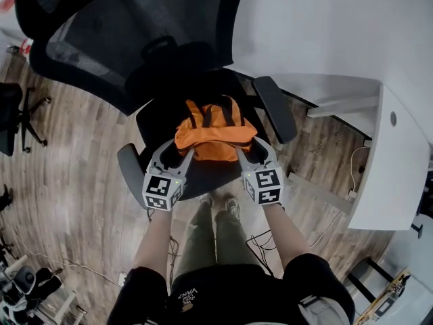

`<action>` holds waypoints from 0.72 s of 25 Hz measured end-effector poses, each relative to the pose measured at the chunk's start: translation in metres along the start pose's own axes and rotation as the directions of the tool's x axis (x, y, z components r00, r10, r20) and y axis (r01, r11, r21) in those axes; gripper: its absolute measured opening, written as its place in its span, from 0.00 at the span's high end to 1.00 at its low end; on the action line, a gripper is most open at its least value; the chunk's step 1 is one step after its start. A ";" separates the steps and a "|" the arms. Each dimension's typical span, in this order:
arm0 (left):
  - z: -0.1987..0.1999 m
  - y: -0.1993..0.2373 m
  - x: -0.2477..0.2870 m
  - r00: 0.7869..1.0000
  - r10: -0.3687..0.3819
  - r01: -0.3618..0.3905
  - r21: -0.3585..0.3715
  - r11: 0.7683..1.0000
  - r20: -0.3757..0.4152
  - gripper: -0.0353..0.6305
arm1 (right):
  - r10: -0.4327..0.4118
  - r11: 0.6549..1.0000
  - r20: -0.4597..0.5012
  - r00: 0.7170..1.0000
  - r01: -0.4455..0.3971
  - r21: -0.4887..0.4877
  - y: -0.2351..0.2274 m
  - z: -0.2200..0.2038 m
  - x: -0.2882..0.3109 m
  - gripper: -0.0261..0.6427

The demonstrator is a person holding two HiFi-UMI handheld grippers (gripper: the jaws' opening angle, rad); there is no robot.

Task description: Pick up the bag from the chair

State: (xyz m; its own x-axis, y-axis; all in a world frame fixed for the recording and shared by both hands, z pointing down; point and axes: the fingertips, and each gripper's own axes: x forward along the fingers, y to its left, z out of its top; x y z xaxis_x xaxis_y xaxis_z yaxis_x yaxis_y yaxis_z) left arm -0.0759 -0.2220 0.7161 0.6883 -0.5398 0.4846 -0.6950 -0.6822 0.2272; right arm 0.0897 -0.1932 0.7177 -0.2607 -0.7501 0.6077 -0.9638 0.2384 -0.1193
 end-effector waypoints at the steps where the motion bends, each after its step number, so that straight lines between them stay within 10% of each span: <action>1: 0.001 0.000 0.000 1.000 0.000 0.000 0.006 1.000 -0.001 0.69 | 0.003 1.000 0.000 1.000 -0.003 -0.002 0.000 0.000 -0.001 0.72; 18: 0.028 -0.008 -0.012 1.000 -0.026 0.026 0.041 0.999 -0.004 0.87 | 0.054 0.998 0.033 0.998 -0.053 -0.023 0.021 0.023 -0.020 0.94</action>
State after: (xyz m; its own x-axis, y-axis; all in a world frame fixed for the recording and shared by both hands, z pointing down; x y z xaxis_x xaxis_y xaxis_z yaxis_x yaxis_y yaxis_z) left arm -0.0722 -0.2239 0.6845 0.7054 -0.5198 0.4820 -0.6674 -0.7160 0.2046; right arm 0.0734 -0.1874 0.6850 -0.3142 -0.7562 0.5740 -0.9470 0.2921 -0.1335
